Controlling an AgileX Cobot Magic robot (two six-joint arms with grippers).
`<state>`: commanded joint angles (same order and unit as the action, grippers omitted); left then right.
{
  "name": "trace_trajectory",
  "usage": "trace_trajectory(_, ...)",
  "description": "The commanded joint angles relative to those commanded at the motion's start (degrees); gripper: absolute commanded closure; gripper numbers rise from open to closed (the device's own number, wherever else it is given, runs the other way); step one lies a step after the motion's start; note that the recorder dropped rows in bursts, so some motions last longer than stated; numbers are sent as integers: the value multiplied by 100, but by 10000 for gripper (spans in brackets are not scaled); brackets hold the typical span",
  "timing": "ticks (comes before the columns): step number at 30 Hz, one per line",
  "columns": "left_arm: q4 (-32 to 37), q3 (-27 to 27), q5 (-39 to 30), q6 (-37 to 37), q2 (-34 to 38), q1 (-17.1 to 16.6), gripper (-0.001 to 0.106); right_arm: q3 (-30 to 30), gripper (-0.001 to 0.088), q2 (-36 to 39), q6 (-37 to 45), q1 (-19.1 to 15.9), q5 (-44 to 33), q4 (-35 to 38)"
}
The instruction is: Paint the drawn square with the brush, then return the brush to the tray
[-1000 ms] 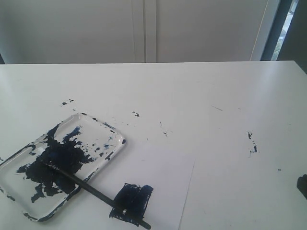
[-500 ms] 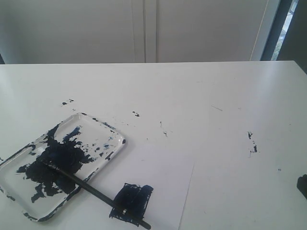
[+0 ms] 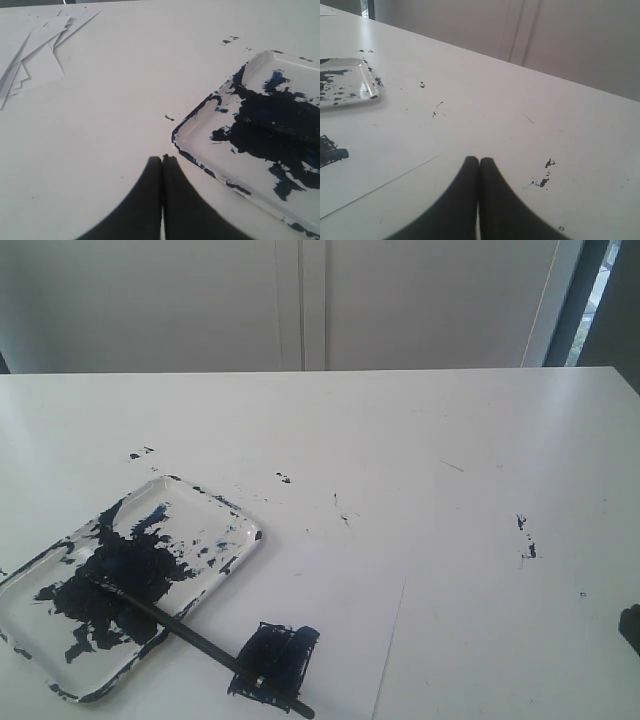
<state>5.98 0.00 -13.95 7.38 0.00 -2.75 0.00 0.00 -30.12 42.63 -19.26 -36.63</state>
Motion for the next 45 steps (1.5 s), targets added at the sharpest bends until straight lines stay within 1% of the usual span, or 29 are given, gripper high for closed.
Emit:
trace_trajectory(3,25,0,0,-115,0,0,1053,0,868,0,0,0,0,0)
trace_trajectory(5,25,0,0,-449,0,0,1053,0,868,0,0,0,0,0)
trace_trajectory(7,25,0,0,-588,0,0,1053,0,868,0,0,0,0,0)
trace_trajectory(21,10,0,33,-599,0,0,1053,0,868,0,0,-22,0,0)
trace_trajectory(22,10,0,33,-599,0,0,1053,0,868,0,0,-137,0,0)
trace_trajectory(23,10,0,33,-599,0,0,1053,0,868,0,0,-340,34,0)
trace_trajectory(30,10,0,33,-599,0,0,1053,0,868,0,0,-1929,8,0)
trace_trajectory(33,10,0,44,-599,0,0,1053,0,868,0,0,-2478,8,0)
trace_trajectory(37,10,0,44,-599,0,0,1053,0,868,0,0,-3103,8,0)
trace_trajectory(39,10,0,44,-599,0,0,1053,0,868,0,0,-3302,8,0)
trace_trajectory(45,10,0,44,-599,0,0,1053,0,868,0,0,-3330,8,0)
